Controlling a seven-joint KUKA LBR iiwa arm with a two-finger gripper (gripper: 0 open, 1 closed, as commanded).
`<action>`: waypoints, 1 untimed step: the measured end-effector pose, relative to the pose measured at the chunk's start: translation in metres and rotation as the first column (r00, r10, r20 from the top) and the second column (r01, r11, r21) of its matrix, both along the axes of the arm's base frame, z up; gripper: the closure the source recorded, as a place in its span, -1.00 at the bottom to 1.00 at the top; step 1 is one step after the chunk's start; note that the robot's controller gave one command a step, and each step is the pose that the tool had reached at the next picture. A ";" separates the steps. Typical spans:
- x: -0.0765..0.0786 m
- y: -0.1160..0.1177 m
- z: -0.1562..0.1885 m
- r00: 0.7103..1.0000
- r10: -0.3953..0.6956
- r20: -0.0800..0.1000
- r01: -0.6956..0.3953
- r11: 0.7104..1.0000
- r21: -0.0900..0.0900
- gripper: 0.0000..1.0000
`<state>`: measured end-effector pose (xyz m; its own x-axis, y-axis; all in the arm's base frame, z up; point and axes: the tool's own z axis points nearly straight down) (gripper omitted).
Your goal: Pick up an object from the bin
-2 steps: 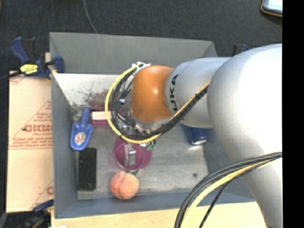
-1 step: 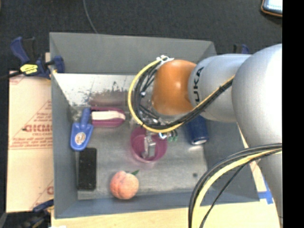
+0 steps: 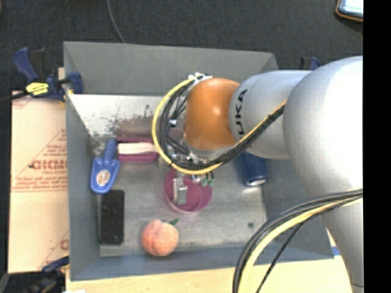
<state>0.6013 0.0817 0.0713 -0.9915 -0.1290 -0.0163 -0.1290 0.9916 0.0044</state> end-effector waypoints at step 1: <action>-0.014 -0.031 0.047 0.992 0.123 0.024 -0.122 0.992 -0.009 -1.00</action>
Offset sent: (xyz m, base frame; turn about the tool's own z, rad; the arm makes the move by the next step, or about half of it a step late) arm -0.0030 -0.0296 -0.0013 0.0073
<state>0.5871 0.0511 0.1180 -0.9676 -0.2496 -0.0388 -0.2495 0.9683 -0.0073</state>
